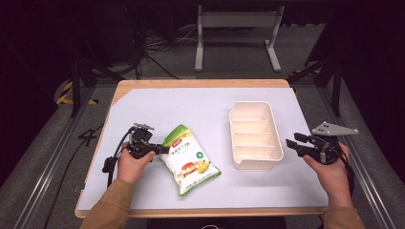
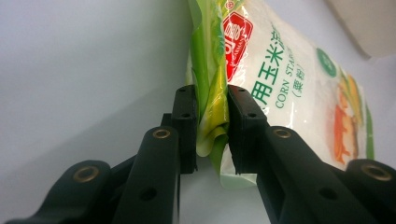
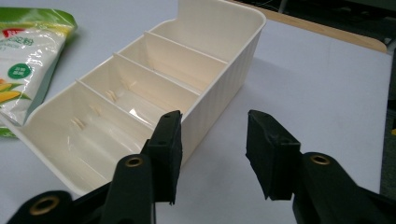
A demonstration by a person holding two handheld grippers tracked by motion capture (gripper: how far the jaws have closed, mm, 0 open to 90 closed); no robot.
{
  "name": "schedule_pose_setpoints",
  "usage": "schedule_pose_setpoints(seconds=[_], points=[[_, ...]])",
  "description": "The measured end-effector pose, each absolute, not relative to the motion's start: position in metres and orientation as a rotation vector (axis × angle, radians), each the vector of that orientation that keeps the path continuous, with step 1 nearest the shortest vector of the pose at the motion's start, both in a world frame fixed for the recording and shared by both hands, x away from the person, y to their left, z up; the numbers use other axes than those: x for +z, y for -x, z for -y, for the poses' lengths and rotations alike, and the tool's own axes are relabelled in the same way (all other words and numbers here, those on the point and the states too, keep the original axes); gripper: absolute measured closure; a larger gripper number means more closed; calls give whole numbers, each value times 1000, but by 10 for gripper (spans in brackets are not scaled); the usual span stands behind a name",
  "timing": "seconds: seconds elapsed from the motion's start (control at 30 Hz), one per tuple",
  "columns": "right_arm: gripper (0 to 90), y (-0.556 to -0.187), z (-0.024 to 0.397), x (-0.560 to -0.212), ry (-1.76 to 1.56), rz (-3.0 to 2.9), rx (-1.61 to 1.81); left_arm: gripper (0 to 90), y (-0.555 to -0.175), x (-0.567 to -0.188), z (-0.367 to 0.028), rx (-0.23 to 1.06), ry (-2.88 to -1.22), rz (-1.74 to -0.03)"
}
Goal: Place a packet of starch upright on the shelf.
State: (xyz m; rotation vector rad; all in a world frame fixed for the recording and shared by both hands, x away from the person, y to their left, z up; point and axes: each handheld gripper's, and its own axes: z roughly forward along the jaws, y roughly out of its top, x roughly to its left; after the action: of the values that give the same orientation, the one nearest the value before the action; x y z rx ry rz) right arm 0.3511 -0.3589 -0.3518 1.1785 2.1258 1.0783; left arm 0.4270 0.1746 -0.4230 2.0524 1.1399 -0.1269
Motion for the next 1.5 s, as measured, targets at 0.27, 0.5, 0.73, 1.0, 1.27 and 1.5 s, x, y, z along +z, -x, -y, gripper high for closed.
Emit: schedule_pose_setpoints(seconds=[0.27, 0.5, 0.73, 1.0, 1.27, 1.5], points=[[612, -345, 356, -344, -1163, -2115, 1080, 777, -414, -390, -178, -42, -1999, -1038], [644, -339, 352, -337, -1135, -2120, 1079, 782, -401, -363, -176, 34, -1987, -947], [683, -335, 347, -331, -1103, -2136, 1064, 790, -381, -336, -171, 76, -1973, -823], [716, -331, 341, -326, -1065, -2153, 1076, 803, -359, -311, -163, 148, -1968, -677], [725, -328, 327, -321, -998, -2192, 1112, 808, -342, -294, -155, 197, -1967, -579], [663, -323, 306, -317, -918, -2241, 1183, 808, -335, -286, -144, 213, -1963, -517]])
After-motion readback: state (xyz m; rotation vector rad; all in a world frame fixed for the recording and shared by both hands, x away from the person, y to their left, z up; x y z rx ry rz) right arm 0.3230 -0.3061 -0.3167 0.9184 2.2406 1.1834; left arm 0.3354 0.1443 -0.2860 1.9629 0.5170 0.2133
